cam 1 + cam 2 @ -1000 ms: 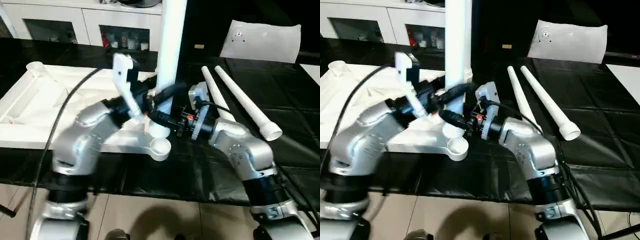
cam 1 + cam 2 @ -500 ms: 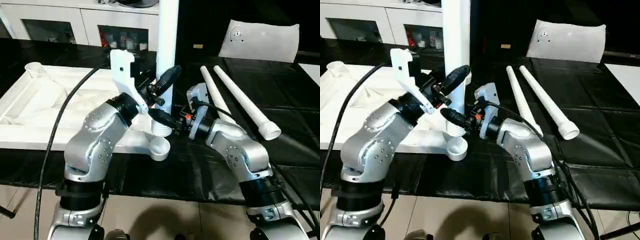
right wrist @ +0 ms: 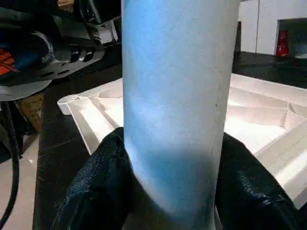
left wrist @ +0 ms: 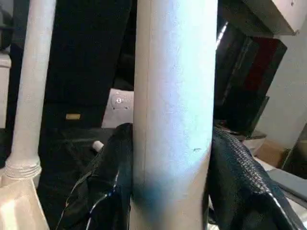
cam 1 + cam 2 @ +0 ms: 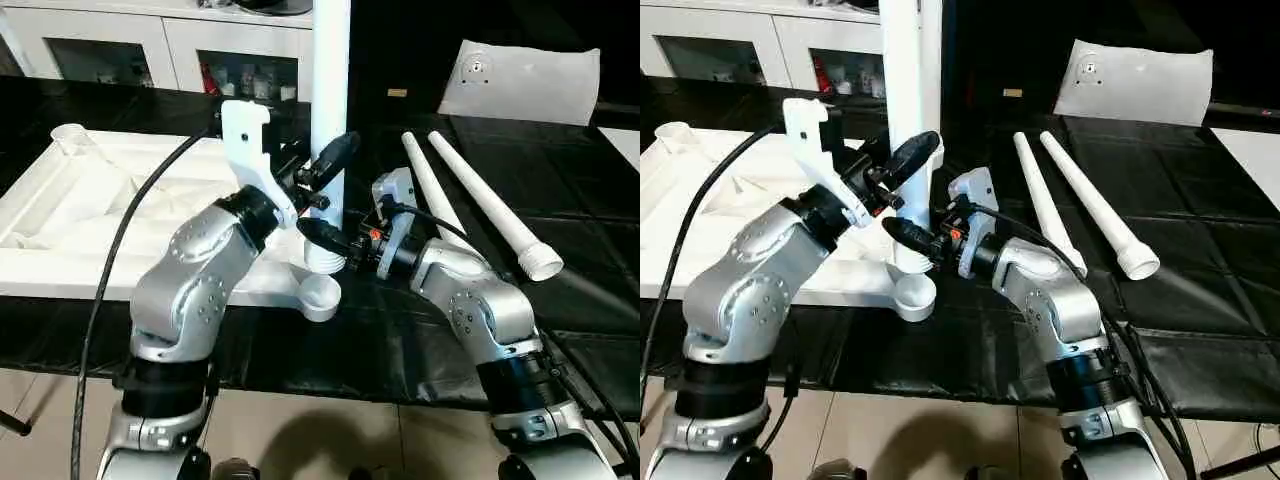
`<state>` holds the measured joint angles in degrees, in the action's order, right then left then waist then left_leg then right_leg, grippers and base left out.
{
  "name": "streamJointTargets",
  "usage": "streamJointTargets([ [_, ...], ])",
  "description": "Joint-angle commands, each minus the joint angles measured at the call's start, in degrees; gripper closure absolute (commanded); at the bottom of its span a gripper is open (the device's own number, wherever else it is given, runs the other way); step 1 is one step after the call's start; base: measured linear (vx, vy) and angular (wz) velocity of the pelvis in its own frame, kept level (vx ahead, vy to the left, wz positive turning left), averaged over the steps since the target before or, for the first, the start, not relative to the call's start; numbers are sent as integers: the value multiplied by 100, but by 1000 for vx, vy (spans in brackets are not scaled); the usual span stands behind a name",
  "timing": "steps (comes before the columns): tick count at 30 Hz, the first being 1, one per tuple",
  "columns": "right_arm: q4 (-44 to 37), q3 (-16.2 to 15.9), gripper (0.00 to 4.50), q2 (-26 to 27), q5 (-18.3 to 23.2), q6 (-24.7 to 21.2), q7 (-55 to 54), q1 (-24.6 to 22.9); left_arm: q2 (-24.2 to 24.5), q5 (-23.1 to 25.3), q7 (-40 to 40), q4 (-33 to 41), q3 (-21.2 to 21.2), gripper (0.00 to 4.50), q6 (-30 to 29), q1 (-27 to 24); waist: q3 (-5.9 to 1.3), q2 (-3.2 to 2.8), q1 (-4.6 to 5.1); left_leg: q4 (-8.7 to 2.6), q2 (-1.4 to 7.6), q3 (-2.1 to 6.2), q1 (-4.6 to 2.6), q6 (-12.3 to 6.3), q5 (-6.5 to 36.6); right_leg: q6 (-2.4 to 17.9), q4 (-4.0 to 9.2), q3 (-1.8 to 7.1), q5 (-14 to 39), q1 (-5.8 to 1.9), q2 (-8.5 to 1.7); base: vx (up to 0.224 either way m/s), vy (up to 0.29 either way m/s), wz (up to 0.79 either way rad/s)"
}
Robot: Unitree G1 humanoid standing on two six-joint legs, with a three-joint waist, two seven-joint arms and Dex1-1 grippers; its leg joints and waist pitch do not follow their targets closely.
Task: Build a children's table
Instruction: Pick table leg
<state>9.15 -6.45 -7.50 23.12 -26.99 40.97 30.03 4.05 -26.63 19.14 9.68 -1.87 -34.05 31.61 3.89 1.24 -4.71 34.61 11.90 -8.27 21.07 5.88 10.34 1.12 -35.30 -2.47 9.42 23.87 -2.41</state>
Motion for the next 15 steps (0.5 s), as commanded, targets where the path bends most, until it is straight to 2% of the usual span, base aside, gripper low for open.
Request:
streamJointTargets([
  [1,-67,194,181,-50,99,-73,-32,103,29,-71,-30,-29,-42,266,-98,103,-460,-7,30,-347,22,-91,-6,-29,782,764,409,204,1283,-375,-352,0,0,0],
  [3,-78,254,154,-115,175,-164,64,151,64,-227,-3,-127,-174,266,-252,202,-461,-4,31,-340,10,-98,-3,-43,756,778,404,204,1245,-382,-344,0,0,0],
  [7,-53,355,137,-314,367,-400,298,284,207,-385,291,-213,-200,266,-322,311,-467,1,13,-337,7,-96,-7,-72,716,760,410,200,1291,-389,-347,0,0,0],
  [10,-47,292,132,-568,473,-603,699,372,346,-519,607,-275,-173,266,-422,365,-471,6,-2,-331,12,-102,-6,-102,669,792,405,197,1231,-389,-352,0,0,0],
  [12,-70,116,132,-848,528,-731,1220,420,493,-593,991,-333,-93,266,-401,400,-468,14,-15,-330,12,-102,-6,-147,656,820,403,195,1218,-395,-348,0,0,0],
  [15,-27,67,132,-962,533,-787,1429,460,629,-658,1420,-303,31,266,-291,407,-465,32,-16,-327,9,-105,1,-162,649,805,410,194,1339,-395,-365,0,0,0],
])
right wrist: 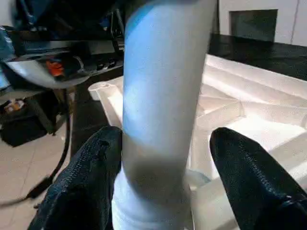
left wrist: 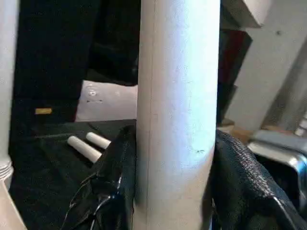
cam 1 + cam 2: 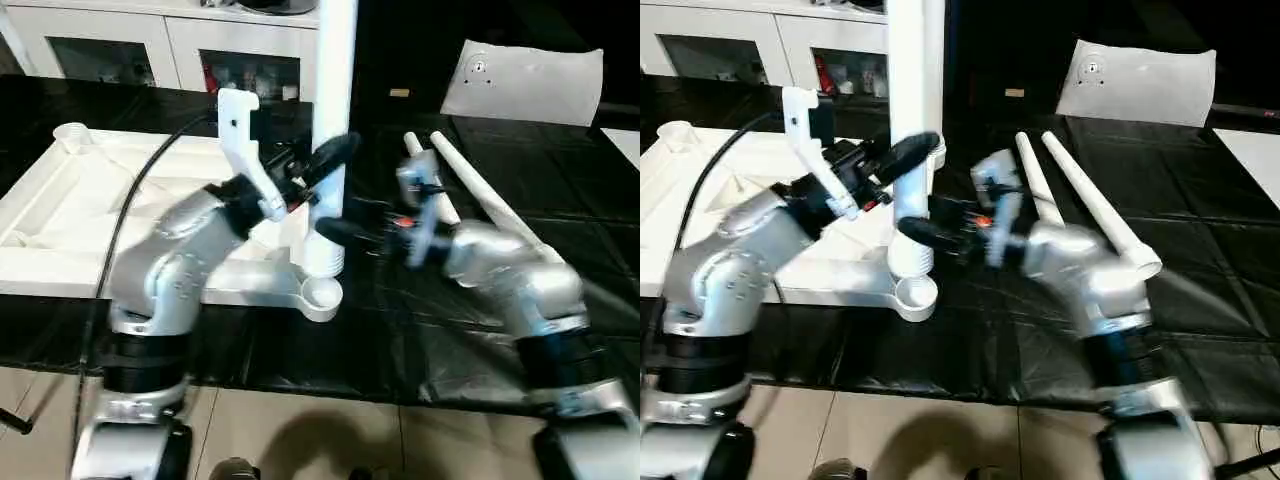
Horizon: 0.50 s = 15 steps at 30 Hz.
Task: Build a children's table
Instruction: Pick table leg
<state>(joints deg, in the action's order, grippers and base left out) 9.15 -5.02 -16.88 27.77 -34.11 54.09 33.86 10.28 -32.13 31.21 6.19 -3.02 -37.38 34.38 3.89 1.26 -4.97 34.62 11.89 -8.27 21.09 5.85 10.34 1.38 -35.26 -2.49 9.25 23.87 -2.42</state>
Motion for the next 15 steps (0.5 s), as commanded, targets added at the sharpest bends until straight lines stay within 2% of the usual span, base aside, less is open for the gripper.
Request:
streamJointTargets([
  [1,-2,-86,132,-51,71,-74,156,95,39,-155,330,68,179,266,40,126,-467,26,8,-330,14,-104,4,-150,609,794,399,197,1350,-393,-369,0,0,0],
  [14,25,-338,132,-296,256,-117,1261,188,355,-314,1307,124,544,266,38,234,-471,23,9,-325,28,-106,-4,-150,615,867,390,195,1350,-394,-367,0,0,0],
  [15,34,-361,150,-310,261,-113,1295,191,363,-313,1327,114,561,266,50,243,-470,21,8,-328,32,-106,-7,-149,619,888,388,195,1325,-393,-368,0,0,0],
])
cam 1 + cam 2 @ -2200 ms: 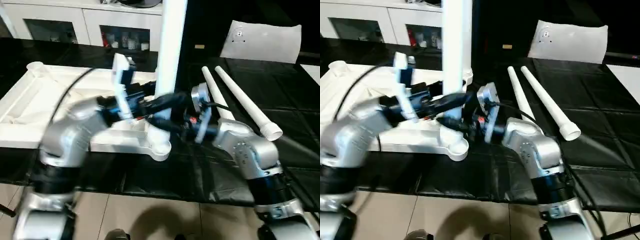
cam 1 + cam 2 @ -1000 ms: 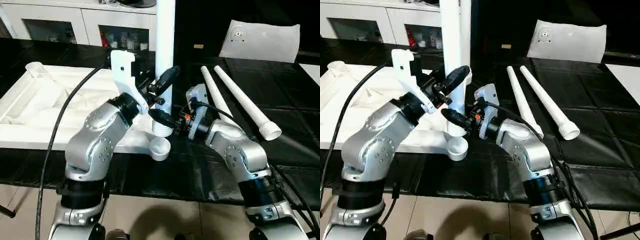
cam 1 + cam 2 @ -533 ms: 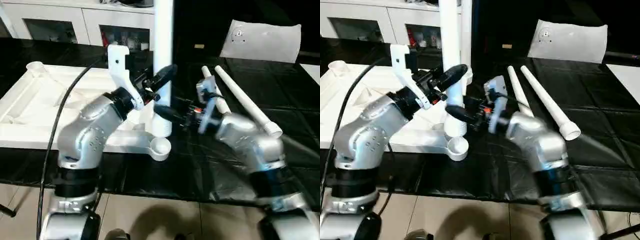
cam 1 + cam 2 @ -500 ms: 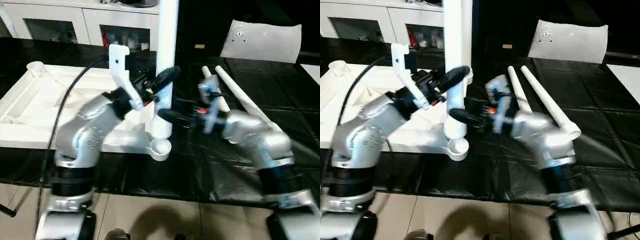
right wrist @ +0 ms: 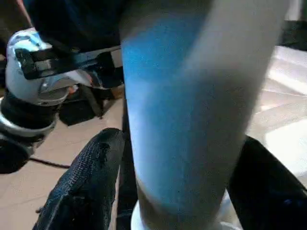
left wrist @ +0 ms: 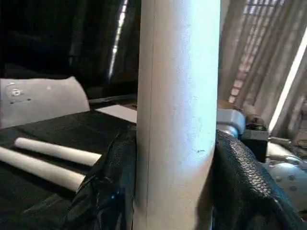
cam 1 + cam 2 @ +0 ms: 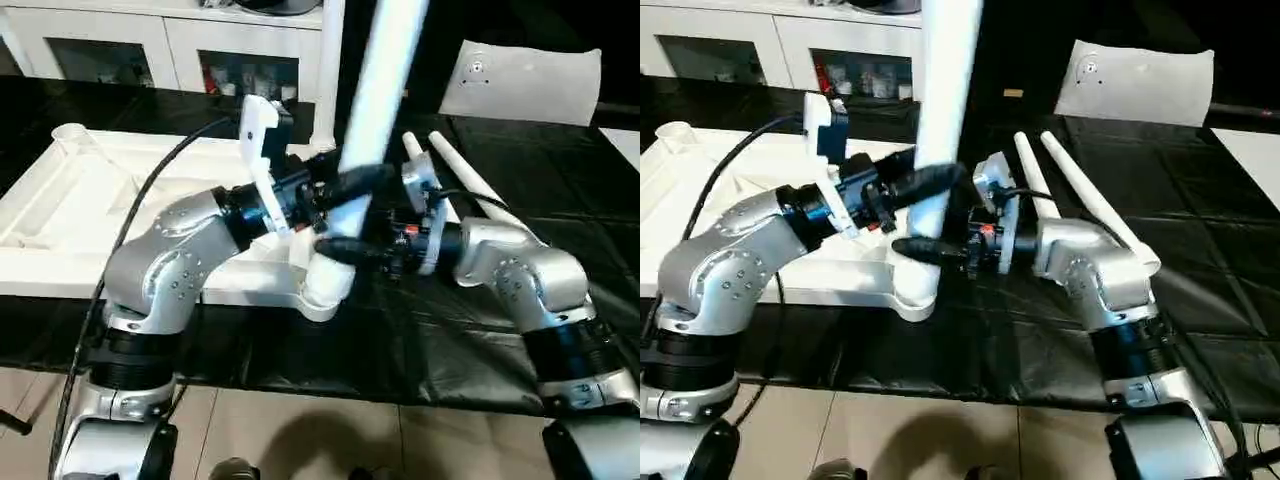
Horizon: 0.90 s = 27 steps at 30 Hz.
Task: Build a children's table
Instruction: Pick table leg
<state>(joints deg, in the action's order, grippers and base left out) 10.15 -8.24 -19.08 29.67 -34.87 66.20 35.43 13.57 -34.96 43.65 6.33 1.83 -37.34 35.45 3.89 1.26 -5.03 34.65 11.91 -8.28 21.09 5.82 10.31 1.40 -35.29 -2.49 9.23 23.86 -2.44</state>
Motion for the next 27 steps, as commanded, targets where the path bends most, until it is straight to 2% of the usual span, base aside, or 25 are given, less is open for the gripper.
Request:
streamJointTargets([
  [1,-56,-55,160,-99,75,-35,105,39,39,-35,105,92,91,266,52,144,-473,27,12,-328,27,-104,-8,-145,619,893,383,193,1302,-396,-360,0,0,0],
  [5,0,-117,181,-116,19,15,201,51,37,-30,196,52,128,266,86,175,-467,29,14,-328,24,-108,-6,-122,645,868,398,194,1401,-397,-364,0,0,0],
  [6,24,-120,208,-104,-4,30,213,55,45,-20,239,39,142,266,95,180,-468,27,14,-329,24,-106,-2,-125,650,859,400,193,1423,-400,-369,0,0,0],
  [11,62,-126,249,-88,-45,54,273,68,108,2,352,14,186,266,103,188,-476,28,14,-326,24,-103,-2,-130,598,878,385,192,1328,-399,-361,0,0,0],
  [21,42,-234,259,-117,-107,83,380,43,123,63,397,-41,209,266,139,219,-472,28,16,-328,27,-105,-5,-128,622,891,386,192,1338,-399,-361,0,0,0],
  [25,29,-253,260,-114,-106,92,378,17,100,244,183,-51,253,266,234,225,-471,29,11,-329,30,-103,-5,-130,628,891,388,192,1337,-400,-364,0,0,0],
  [27,14,-246,260,-83,-108,90,318,-28,-38,-95,97,28,106,266,-74,242,-478,24,13,-319,24,-112,-4,-115,617,916,377,194,1301,-404,-364,0,0,0],
])
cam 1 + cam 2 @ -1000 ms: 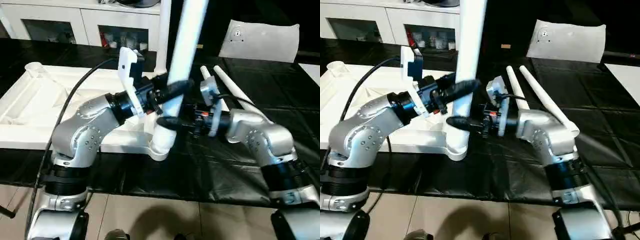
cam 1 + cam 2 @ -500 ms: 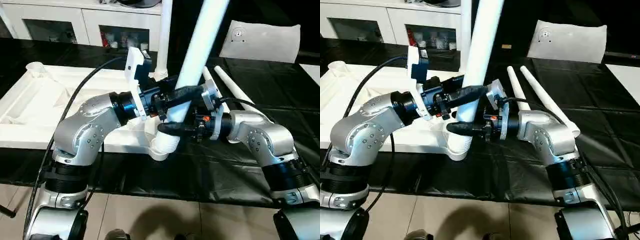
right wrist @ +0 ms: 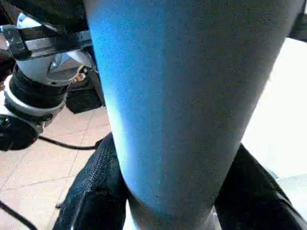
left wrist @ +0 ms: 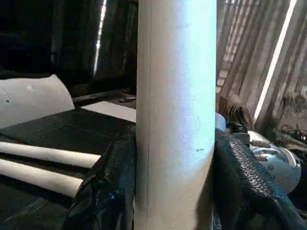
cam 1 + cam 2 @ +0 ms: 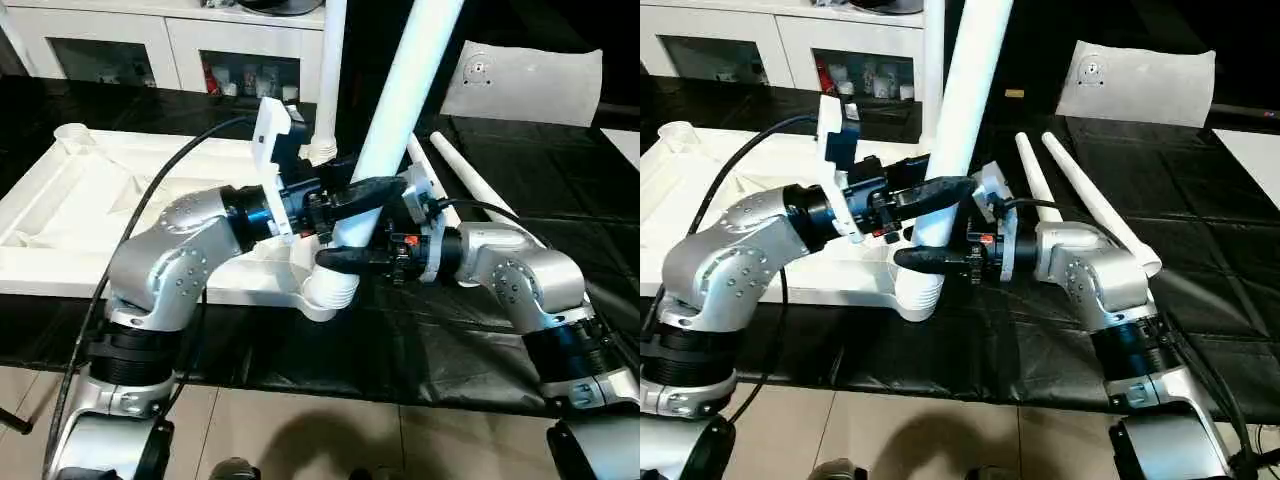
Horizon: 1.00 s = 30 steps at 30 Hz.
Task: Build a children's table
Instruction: Pick table leg
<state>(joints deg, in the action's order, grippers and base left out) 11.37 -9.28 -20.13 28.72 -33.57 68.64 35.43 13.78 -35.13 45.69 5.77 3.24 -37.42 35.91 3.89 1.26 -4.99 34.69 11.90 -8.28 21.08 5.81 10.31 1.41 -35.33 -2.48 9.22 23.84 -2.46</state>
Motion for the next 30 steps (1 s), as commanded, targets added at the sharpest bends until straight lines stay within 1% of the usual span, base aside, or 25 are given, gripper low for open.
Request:
streamJointTargets([
  [1,-110,-143,260,32,-25,-55,31,-41,-135,-292,-112,141,-132,210,-178,200,-474,33,12,-323,22,-111,6,-120,612,930,386,191,1305,-408,-362,0,0,0],
  [2,-107,-142,260,46,-48,-52,-16,-53,-234,-513,-166,183,-254,196,-282,215,-477,28,7,-314,12,-115,6,-103,610,942,373,190,1304,-406,-361,0,0,0],
  [4,-108,-131,261,79,-74,-78,-124,-94,-385,-921,-222,310,-425,196,-478,220,-475,15,2,-312,10,-114,7,-106,629,964,387,190,1335,-401,-358,0,0,0],
  [6,-153,-93,261,112,-5,-199,-193,-141,-463,-1141,-221,438,-450,190,-573,182,-475,30,5,-318,17,-109,8,-118,662,974,393,188,1348,-411,-357,0,0,0],
  [7,-187,-81,261,129,26,-234,-211,-162,-524,-1238,-260,474,-475,157,-594,165,-474,28,1,-323,18,-103,11,-136,641,955,390,186,1316,-409,-348,0,0,0],
  [8,-230,-72,261,150,47,-237,-228,-189,-614,-1362,-341,489,-522,153,-622,149,-477,4,-5,-322,24,-97,0,-136,654,958,392,183,1313,-401,-352,0,0,0],
  [9,-281,-50,261,197,68,-186,-261,-227,-773,-1574,-463,524,-591,154,-643,118,-471,18,3,-319,20,-105,4,-132,684,970,402,180,1337,-402,-349,0,0,0],
  [11,-299,-34,261,221,77,-160,-280,-240,-843,-1664,-515,549,-620,148,-654,105,-468,13,1,-317,21,-105,9,-128,715,965,416,183,1383,-401,-354,0,0,0],
  [12,-325,56,261,320,100,-114,-438,-271,-1010,-1785,-670,588,-694,115,-668,91,-465,20,2,-317,15,-106,5,-128,757,918,414,181,1475,-399,-347,0,0,0],
  [13,-327,61,261,327,102,-111,-450,-273,-1021,-1785,-680,590,-697,107,-666,90,-456,11,6,-324,17,-103,2,-119,799,876,441,175,1602,-394,-350,0,0,0],
  [15,-412,154,261,456,113,-93,-707,-315,-1226,-1790,-922,662,-743,104,-659,59,-453,8,6,-329,26,-97,-5,-98,813,812,451,173,1734,-386,-354,0,0,0],
  [17,-533,147,261,496,85,-154,-835,-360,-1289,-1673,-1008,769,-664,72,-566,-19,-456,17,1,-330,28,-93,0,-93,798,778,450,178,1710,-393,-352,0,0,0],
  [18,-595,164,261,534,87,-185,-915,-392,-1308,-1624,-1043,829,-634,62,-509,-66,-454,-4,-3,-335,26,-91,-2,-89,780,748,451,179,1686,-391,-345,0,0,0],
  [19,-670,169,261,568,60,-208,-1049,-437,-1371,-1645,-1178,878,-705,63,-446,-112,-460,-31,6,-338,31,-84,-3,-81,788,757,443,179,1646,-390,-348,0,0,0],
  [20,-670,169,261,568,60,-208,-1049,-437,-1371,-1645,-1178,878,-705,65,-446,-112,-453,-16,17,-341,32,-88,-1,-72,796,760,455,180,1633,-387,-339,0,0,0],
  [21,-725,182,261,597,36,-212,-1163,-478,-1418,-1690,-1289,914,-782,56,-406,-145,-461,-5,15,-337,24,-90,4,-63,807,759,450,178,1630,-402,-343,0,0,0],
  [22,-781,292,261,724,-64,-90,-1530,-586,-1447,-1851,-1423,988,-1015,36,-314,-215,-454,-35,11,-342,28,-85,1,-50,824,758,453,179,1642,-391,-343,0,0,0],
  [23,-797,355,261,773,-124,-13,-1707,-652,-1387,-1897,-1430,1024,-1143,21,-271,-272,-446,-26,22,-341,20,-91,1,-4,859,743,468,180,1716,-383,-349,0,0,0],
  [24,-812,390,261,800,-155,38,-1832,-698,-1353,-1920,-1444,1055,-1231,16,-254,-312,-460,-41,20,-347,24,-85,-10,34,861,740,467,182,1710,-383,-348,0,0,0],
  [25,-847,460,261,846,-162,87,-1976,-756,-1277,-1921,-1426,1094,-1291,18,-270,-370,-455,-62,24,-347,19,-82,-12,48,900,750,461,175,1673,-379,-331,0,0,0],
  [26,-890,526,261,891,-162,126,-2117,-811,-1212,-1923,-1419,1135,-1339,18,-286,-425,-451,-58,27,-351,20,-84,-11,49,915,730,465,178,1667,-377,-334,0,0,0],
  [27,-957,614,261,940,-176,184,-2283,-875,-1082,-1856,-1368,1170,-1374,21,-284,-512,-447,-57,42,-360,16,-81,-15,46,972,696,464,173,1725,-375,-326,0,0,0],
  [28,-1057,718,261,992,-235,254,-2532,-962,-833,-1702,-1268,1184,-1384,22,-284,-651,-448,-87,39,-358,10,-78,-27,50,997,656,468,172,1759,-366,-320,0,0,0],
  [29,-1117,766,261,1013,-272,286,-2660,-1009,-696,-1610,-1214,1191,-1383,22,-283,-729,-442,-95,61,-377,17,-67,-22,75,1013,601,457,174,1776,-359,-324,0,0,0],
  [30,-1194,798,261,1018,-354,331,-2815,-1071,-446,-1379,-1138,1162,-1317,22,-278,-839,-436,-101,84,-378,10,-78,-48,80,1116,516,487,171,1912,-338,-304,0,0,0],
])
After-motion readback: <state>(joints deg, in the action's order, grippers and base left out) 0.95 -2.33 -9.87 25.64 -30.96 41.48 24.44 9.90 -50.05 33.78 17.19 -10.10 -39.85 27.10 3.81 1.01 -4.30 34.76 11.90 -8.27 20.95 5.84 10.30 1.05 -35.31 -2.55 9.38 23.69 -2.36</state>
